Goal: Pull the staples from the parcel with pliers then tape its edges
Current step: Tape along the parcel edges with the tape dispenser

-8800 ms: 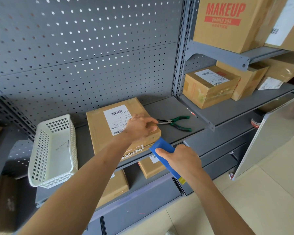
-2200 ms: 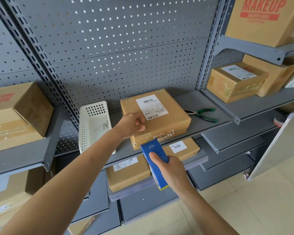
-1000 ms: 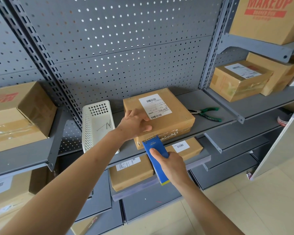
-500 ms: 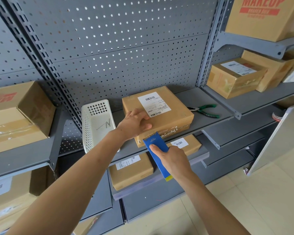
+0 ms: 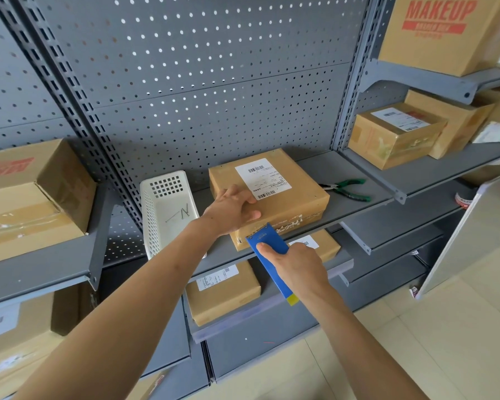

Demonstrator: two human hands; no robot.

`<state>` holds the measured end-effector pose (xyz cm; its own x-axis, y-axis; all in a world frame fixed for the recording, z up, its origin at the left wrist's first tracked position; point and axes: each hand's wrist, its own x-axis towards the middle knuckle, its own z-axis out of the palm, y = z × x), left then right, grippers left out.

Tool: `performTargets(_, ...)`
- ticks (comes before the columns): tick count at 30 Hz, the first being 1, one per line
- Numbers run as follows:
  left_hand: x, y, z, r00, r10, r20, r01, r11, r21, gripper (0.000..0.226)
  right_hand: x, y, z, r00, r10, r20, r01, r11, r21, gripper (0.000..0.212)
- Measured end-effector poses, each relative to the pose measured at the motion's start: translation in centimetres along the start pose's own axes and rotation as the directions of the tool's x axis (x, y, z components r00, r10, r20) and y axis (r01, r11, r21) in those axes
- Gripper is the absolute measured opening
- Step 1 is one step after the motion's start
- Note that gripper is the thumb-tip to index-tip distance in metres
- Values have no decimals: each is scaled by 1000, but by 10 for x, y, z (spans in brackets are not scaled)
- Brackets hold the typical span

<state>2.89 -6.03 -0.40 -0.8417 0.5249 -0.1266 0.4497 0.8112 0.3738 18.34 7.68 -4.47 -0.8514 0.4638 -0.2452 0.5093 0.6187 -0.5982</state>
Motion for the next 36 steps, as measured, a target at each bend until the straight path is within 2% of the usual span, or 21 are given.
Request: performTargets(36,-2,3,-2,1000,-2,8,2,1000,9,45,-3,-7,-10,999,-25,-48,20,994,-108,72)
